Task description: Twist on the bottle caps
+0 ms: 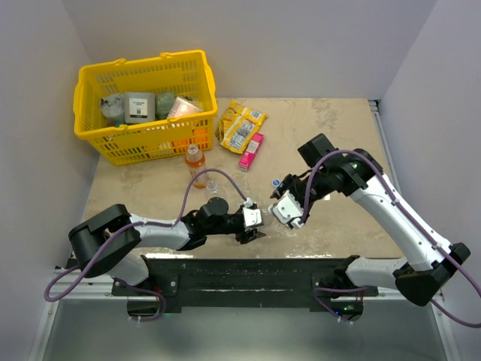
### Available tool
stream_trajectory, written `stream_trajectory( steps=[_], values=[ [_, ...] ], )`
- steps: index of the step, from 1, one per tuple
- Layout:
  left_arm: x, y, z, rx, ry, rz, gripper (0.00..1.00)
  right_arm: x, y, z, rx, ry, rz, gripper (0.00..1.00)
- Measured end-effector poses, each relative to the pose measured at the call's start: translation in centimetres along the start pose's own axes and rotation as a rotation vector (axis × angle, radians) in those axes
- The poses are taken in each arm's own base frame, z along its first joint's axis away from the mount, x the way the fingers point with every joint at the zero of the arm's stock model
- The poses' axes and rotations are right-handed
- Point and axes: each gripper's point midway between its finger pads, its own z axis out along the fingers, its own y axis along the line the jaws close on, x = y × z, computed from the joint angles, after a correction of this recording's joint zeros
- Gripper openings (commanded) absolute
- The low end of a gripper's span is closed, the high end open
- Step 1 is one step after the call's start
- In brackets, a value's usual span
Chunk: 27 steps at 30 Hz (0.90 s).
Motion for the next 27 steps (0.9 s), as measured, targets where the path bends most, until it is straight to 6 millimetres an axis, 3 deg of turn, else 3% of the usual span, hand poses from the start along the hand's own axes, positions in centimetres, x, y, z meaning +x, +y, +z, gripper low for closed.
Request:
stream_trajectory(
  steps=[6,9,10,12,18,23,25,27],
  values=[
    [-0.4,0.2,0.1,0.0,-0.005,0.014,0.0,-1.0,0.0,0.3,-0.017,-0.015,-0.052,0.49],
    [-0.3,0.2,0.2,0.001,-0.003,0.014,0.0,-1.5,0.2,0.6,-0.03,-0.025,-0.072,0.38],
    [-0.3,0.2,0.2,0.001,-0.003,0.014,0.0,-1.5,0.3,0.7,-0.036,-0.025,-0.075,0.16],
    [-0.2,0.2,0.2,0.002,0.001,0.018,0.0,-1.6,0.5,0.8,-0.051,-0.022,-0.076,0.03],
    [0.5,0.6,0.1,-0.015,0.023,0.015,0.0,-1.0,0.6,1.2,-0.068,0.0,-0.052,0.0],
    [0.9,2.0,-0.1,-0.109,0.043,-0.024,0.0,0.3,-0.9,1.9,-0.083,0.043,0.269,0.0],
    [1.7,2.8,-0.3,-0.172,0.071,-0.069,0.0,1.9,-2.1,2.7,-0.081,0.072,0.525,0.0],
    [3.7,3.4,-0.6,-0.243,0.142,-0.132,0.0,4.0,-2.5,3.7,-0.08,0.067,0.817,0.0]
  ],
)
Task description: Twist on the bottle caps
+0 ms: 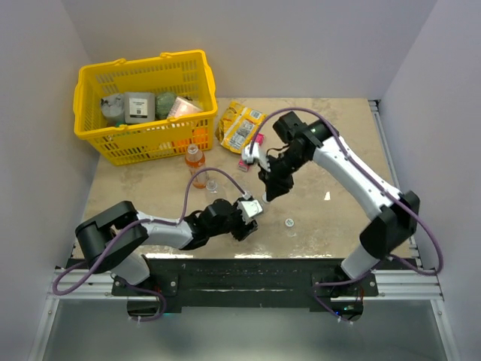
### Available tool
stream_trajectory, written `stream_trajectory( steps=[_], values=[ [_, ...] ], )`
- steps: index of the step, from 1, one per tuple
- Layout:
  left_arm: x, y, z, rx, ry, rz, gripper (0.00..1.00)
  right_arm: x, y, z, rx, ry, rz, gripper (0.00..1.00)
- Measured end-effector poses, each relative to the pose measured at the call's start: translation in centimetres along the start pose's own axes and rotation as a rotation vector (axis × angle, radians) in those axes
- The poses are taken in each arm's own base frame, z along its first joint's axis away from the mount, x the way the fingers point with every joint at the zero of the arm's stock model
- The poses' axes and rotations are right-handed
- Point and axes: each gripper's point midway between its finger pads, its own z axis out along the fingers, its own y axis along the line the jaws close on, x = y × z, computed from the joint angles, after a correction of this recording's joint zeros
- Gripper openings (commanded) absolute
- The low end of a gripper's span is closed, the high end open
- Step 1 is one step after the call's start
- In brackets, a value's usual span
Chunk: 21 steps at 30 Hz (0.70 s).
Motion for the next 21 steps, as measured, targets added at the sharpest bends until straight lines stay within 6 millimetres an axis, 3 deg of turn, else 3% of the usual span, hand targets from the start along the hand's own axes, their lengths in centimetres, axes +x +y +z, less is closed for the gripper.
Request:
stream_trajectory(
  steps=[2,5,15,16,17,18,19,21],
  values=[
    [1.6,0.3,0.1,-0.042,0.06,-0.042,0.0,1.2,-1.3,1.3,-0.035,-0.03,0.291,0.0],
    [1.1,0.3,0.5,-0.073,0.069,-0.082,0.0,1.3,-2.0,0.7,-0.052,-0.097,0.575,0.0],
    [1.4,-0.4,0.5,-0.076,0.089,-0.092,0.0,1.5,-1.5,0.7,-0.17,-0.207,1.003,0.0],
    [1.4,-0.5,0.5,-0.074,0.088,-0.089,0.0,1.5,-1.6,0.6,-0.186,-0.218,1.038,0.19],
    [1.3,-0.4,0.5,-0.075,0.086,-0.089,0.0,1.5,-1.8,0.5,-0.196,-0.228,1.065,0.29],
    [1.1,-0.4,0.5,-0.076,0.078,-0.088,0.0,1.4,-2.3,0.0,-0.215,-0.243,1.105,0.34],
    [0.6,-0.3,0.7,-0.081,0.061,-0.098,0.0,1.2,-2.9,-0.4,-0.221,-0.26,1.123,0.47],
    [-0.7,0.1,1.0,-0.088,0.024,-0.109,0.0,0.6,-5.4,-2.4,-0.214,-0.329,1.135,0.58]
  ],
)
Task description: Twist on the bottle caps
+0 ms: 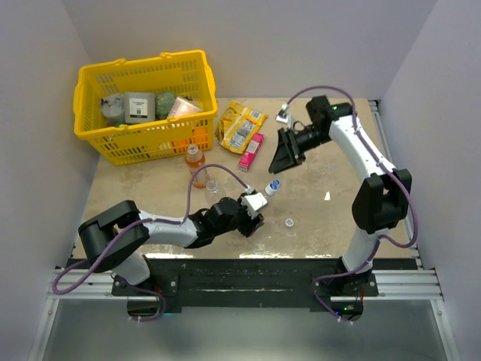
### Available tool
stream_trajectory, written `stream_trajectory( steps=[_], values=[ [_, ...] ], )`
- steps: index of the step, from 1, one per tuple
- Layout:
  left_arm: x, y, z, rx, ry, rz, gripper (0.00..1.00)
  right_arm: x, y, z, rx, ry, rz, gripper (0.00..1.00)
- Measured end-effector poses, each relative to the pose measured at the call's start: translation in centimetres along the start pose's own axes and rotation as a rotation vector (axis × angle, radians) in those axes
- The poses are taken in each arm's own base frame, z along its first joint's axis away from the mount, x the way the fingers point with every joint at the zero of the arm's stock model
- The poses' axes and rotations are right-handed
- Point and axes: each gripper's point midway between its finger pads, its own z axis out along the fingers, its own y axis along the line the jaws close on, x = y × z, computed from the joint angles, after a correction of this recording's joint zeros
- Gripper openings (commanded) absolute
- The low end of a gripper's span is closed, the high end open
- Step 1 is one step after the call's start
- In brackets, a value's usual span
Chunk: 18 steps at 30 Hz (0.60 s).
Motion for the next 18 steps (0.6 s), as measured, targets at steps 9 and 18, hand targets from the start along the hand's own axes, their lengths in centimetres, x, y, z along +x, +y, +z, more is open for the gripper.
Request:
stream_trajectory(
  steps=[9,18],
  values=[
    [-2.5,-1.9,0.3,0.115,-0.077,-0.049,0.0,-2.1,3.0,-9.3,0.109,-0.317,-0.518,0.86],
    [-8.5,-2.2,0.7,0.202,-0.202,-0.072,0.0,1.6,8.3,-7.0,0.075,-0.413,-0.769,0.86]
  ],
)
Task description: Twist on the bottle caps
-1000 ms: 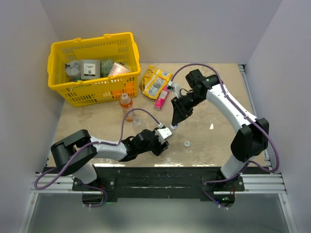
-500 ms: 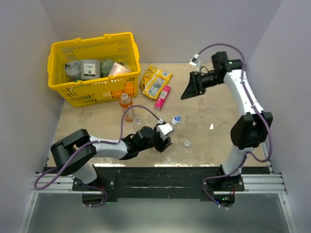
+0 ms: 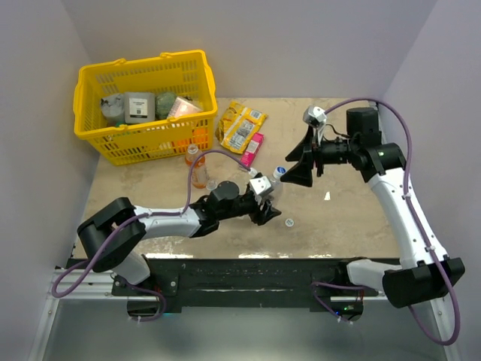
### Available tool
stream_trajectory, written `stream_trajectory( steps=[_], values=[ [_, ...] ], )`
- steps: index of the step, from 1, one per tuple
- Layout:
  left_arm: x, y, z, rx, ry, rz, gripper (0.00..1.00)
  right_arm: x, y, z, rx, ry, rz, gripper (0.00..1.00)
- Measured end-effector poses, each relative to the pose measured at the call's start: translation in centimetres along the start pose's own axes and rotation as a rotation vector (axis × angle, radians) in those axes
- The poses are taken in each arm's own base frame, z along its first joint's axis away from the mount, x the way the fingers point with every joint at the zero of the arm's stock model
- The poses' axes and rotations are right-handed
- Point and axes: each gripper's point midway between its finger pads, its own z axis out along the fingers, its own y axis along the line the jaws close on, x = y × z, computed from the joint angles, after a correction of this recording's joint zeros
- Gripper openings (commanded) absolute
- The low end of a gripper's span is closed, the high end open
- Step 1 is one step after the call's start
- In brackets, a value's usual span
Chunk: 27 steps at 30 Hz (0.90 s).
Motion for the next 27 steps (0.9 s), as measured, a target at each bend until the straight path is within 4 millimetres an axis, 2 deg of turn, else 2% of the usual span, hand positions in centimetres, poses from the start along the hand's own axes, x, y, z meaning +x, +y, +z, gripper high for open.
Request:
stream_trajectory(
  steps=[5,7,10,11,13,14,17,18,23,27],
  values=[
    [-1.7,-0.5,0.4,0.033,-0.034,0.006,0.0,0.9,-0.8,1.7,0.015,0.006,0.019,0.84],
    [-2.0,-0.7,0.5,0.046,-0.04,0.009,0.0,1.2,-1.2,2.2,0.04,0.006,0.027,0.78],
    [-2.4,-1.0,0.5,0.062,-0.046,0.013,0.0,0.9,-1.8,2.6,0.075,-0.009,0.015,0.56],
    [-2.5,-1.0,0.6,0.063,-0.048,0.012,0.0,0.8,-1.9,2.7,0.084,-0.013,0.014,0.42],
    [-2.5,-0.9,0.6,0.057,-0.043,-0.001,0.01,0.5,-1.8,2.9,0.077,-0.021,0.024,0.28],
    [-2.5,-0.7,0.6,0.051,-0.041,-0.006,0.29,0.5,-1.6,3.0,0.071,-0.022,0.03,0.19],
    [-2.6,-0.5,0.6,0.044,-0.04,-0.018,0.77,0.2,-1.8,3.2,0.073,-0.029,0.024,0.13],
    [-2.5,-0.4,0.6,0.035,-0.033,-0.024,0.99,0.3,-1.9,3.2,0.076,-0.028,0.023,0.12],
    [-1.8,0.7,0.3,-0.009,0.001,-0.049,1.0,-0.2,-3.7,3.0,0.151,-0.012,-0.034,0.09],
    [-1.5,2.0,-0.9,-0.061,0.012,-0.05,1.0,-1.7,-5.1,2.9,0.203,-0.008,-0.107,0.06]
  ],
)
